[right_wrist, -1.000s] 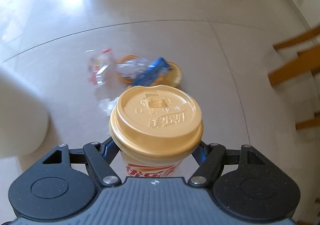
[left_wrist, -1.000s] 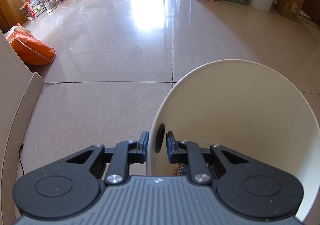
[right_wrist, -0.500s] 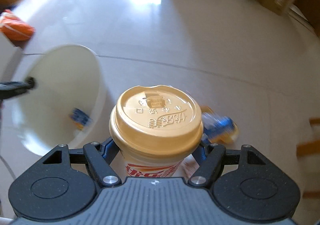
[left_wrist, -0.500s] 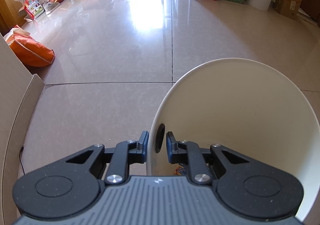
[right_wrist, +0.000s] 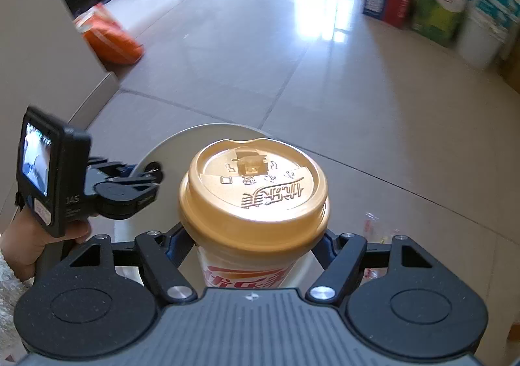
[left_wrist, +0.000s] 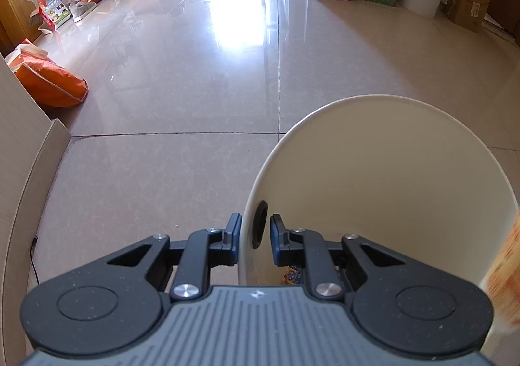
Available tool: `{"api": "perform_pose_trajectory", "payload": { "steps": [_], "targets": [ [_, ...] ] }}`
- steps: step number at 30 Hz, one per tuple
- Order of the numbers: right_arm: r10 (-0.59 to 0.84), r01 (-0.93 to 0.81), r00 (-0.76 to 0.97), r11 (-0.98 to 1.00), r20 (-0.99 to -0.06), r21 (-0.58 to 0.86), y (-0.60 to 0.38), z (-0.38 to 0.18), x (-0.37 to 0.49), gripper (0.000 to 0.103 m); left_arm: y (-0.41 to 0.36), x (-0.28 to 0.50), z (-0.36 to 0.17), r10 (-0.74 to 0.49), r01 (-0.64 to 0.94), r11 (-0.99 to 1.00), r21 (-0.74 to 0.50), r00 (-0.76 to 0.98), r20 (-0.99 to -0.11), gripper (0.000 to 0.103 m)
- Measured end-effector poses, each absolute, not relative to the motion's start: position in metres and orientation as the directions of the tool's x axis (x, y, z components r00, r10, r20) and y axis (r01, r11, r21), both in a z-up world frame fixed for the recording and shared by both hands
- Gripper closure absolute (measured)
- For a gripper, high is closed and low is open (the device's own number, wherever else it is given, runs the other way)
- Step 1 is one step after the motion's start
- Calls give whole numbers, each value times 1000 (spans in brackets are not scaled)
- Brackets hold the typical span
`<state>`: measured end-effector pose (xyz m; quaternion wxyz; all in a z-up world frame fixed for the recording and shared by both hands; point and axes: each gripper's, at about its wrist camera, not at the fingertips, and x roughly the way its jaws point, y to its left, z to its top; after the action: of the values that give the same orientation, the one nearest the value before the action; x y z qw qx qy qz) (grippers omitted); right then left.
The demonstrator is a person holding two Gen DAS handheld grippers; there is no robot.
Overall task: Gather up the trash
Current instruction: 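Lift the milk-tea cup over the bin and release it, then grasp the red-labelled pastry packet with the right tool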
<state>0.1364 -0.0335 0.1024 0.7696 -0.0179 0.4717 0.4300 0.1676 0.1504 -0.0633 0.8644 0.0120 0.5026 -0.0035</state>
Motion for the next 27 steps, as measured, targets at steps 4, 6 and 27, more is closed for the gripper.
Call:
{"api": "perform_pose_trajectory", "payload": {
  "steps": [4, 6, 27],
  "targets": [
    [669, -703, 135, 585, -731, 404, -25, 98, 132, 5, 153, 168, -64, 3, 19, 1000, 15, 496, -868, 87],
    [671, -715, 157, 583, -725, 385, -28, 96, 129, 1, 154, 168, -64, 2, 18, 1000, 13, 496, -868, 87],
    [497, -504, 139, 780, -857, 370, -167, -113, 152, 0, 157, 169, -66, -1, 6, 1000, 2, 488, -873, 87]
  ]
}}
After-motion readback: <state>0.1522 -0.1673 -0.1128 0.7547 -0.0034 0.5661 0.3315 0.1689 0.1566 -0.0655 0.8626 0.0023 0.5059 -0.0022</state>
